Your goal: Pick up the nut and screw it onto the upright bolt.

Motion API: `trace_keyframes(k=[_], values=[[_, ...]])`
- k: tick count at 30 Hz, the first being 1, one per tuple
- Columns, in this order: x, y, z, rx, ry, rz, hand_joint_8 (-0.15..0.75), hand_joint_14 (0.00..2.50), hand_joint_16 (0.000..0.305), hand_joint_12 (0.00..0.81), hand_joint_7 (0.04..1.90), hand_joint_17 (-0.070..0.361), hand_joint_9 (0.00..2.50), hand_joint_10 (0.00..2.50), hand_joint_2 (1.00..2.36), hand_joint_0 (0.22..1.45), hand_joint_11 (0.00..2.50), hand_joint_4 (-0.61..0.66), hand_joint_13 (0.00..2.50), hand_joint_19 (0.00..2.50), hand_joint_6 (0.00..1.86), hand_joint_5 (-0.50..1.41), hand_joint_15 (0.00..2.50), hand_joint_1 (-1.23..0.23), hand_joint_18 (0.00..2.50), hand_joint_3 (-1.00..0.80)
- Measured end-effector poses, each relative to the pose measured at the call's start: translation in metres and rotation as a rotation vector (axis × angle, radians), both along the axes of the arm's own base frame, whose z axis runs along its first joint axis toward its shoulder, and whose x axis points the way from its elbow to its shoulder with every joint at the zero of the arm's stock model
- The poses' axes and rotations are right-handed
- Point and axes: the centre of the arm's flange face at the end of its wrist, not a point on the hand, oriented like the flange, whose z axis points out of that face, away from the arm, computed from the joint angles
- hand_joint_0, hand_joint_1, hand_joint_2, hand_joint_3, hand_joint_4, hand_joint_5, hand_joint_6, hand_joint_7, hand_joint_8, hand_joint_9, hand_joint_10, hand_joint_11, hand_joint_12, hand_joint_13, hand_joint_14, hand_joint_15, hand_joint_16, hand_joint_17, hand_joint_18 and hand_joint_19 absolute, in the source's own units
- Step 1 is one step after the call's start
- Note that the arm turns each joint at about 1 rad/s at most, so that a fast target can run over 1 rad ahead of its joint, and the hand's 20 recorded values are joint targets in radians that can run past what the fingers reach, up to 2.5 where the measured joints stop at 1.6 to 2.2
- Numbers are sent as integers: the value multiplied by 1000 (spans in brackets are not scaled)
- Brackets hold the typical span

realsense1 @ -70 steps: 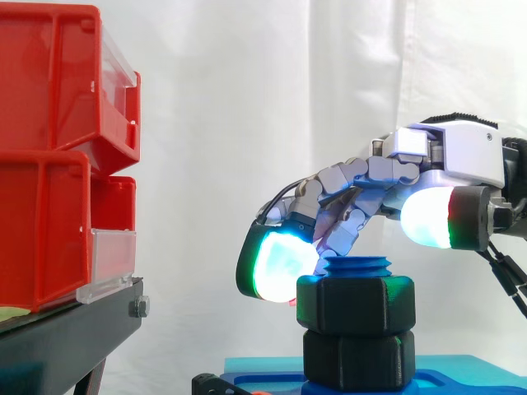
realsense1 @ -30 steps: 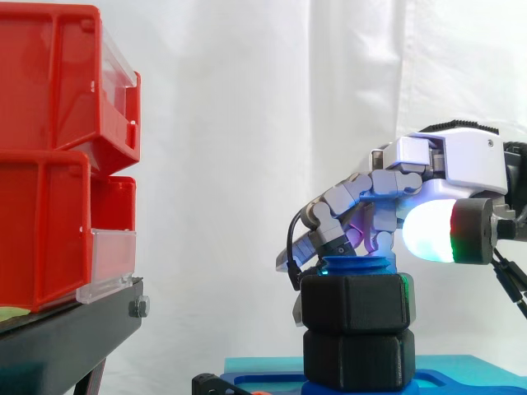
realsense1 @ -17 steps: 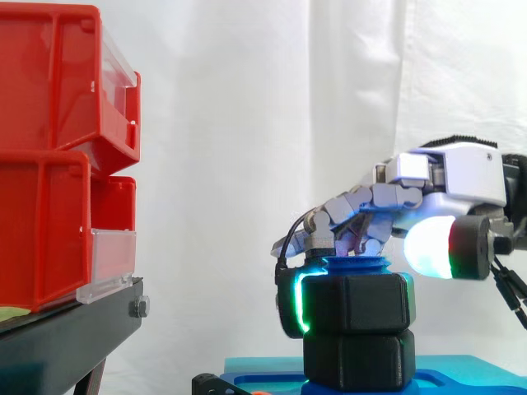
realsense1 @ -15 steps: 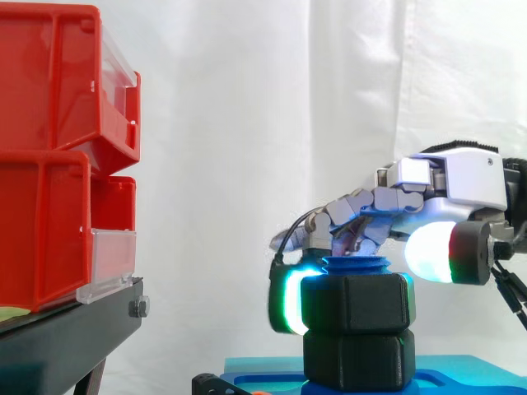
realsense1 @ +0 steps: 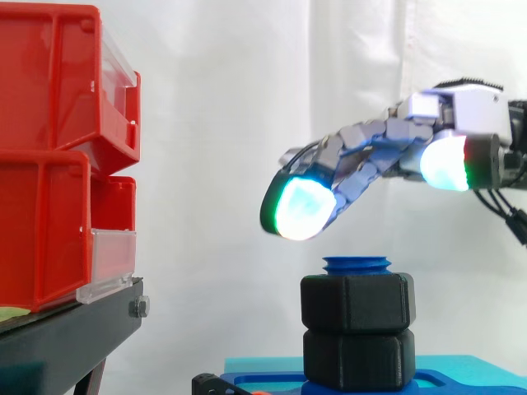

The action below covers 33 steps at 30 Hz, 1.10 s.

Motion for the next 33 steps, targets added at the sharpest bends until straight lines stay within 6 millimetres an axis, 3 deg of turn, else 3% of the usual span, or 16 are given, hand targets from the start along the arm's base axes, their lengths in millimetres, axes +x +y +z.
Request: trace_keyframes(k=[5,13,23,33], values=[[-17,5,28,-45,22,-4,265,0,46,363,756,103,583,0,1000,491,0,228,310,0,502,-170,0,-303,25,-500],[-42,11,55,-120,98,-38,267,0,43,348,775,96,647,0,1000,509,0,231,392,0,503,-152,0,-377,198,-500],[-69,20,93,-183,165,-127,276,0,42,332,808,95,751,0,1000,519,0,244,501,10,503,-139,0,-394,328,-498],[-95,28,116,-195,226,-198,269,0,41,324,827,93,720,0,1000,516,0,234,528,8,503,-141,0,-381,352,-500]])
